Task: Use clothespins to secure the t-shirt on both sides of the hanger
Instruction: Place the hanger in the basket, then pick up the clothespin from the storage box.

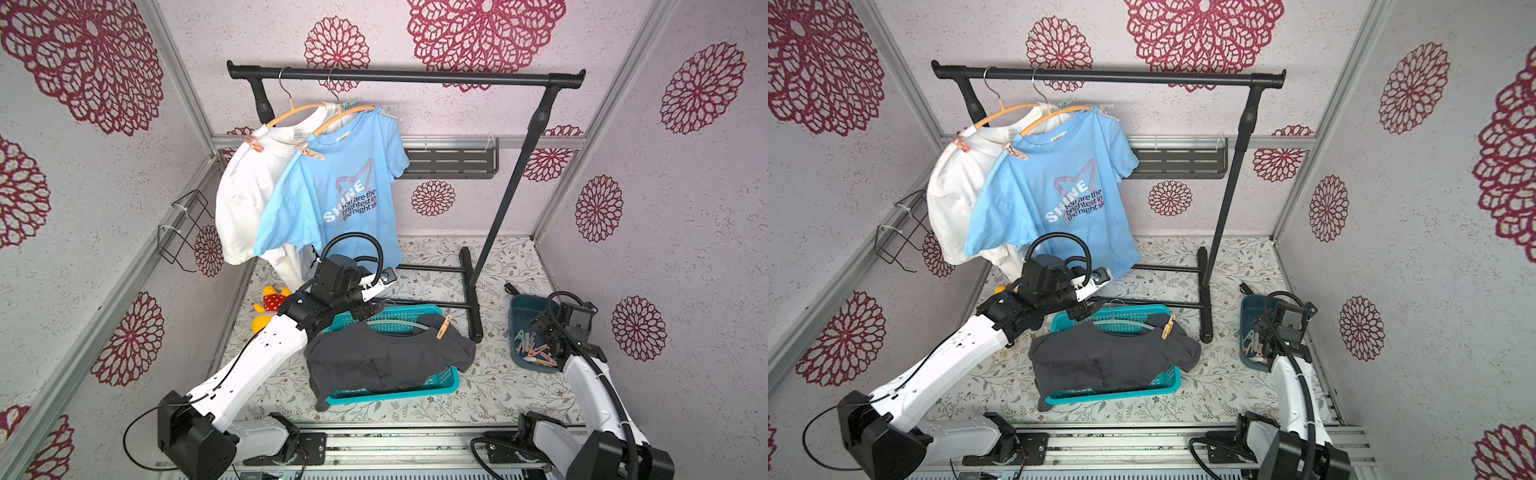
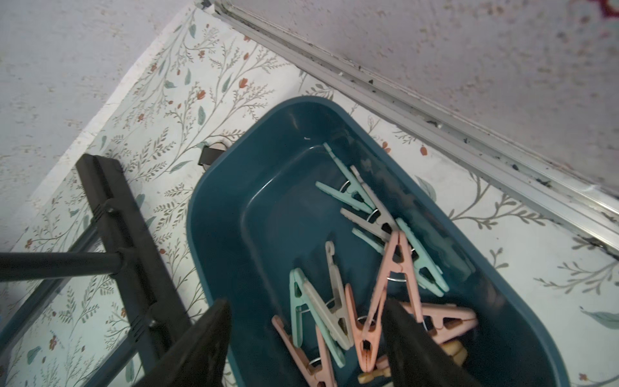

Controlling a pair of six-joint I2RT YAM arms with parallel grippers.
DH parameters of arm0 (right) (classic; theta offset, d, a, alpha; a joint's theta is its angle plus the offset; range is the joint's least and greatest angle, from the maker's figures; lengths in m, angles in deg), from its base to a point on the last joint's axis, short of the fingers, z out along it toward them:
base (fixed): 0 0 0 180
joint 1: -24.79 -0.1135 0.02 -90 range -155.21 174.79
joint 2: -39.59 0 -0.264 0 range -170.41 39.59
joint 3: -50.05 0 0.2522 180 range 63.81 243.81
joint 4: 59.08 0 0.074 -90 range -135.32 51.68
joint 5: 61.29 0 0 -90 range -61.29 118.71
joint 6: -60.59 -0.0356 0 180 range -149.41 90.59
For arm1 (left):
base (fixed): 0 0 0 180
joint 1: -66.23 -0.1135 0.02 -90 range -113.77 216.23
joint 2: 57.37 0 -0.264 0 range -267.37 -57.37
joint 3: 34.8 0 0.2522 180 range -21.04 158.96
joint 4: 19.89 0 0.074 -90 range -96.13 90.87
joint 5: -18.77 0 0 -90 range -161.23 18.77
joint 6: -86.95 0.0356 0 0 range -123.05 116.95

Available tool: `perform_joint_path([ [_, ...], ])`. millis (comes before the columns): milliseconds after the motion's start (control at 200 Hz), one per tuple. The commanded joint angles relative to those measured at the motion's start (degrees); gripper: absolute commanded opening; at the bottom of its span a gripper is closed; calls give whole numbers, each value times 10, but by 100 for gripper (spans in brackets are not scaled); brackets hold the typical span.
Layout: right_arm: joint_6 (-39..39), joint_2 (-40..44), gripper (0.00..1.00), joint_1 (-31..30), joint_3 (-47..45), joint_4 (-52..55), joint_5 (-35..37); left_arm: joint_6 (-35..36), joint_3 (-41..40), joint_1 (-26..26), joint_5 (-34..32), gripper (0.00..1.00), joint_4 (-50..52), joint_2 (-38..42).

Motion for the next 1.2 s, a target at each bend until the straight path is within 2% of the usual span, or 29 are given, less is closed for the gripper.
perform_joint_path([
  [0,11,-17,73,11,17,5,9,-74,-21,-1,4,76,-13,4],
  [165,-4,-29,74,37,9,4,-9,-121,-67,-3,-2,76,-76,7],
  [570,-40,-70,65,39,-9,-56,-30,-128,-88,-15,19,75,-119,-7],
  [776,-50,-102,65,21,5,-35,-3,-139,-74,-17,-11,74,-101,-20],
  [1196,-69,-133,62,-7,5,-41,26,-130,-76,-19,-24,73,-86,-13],
])
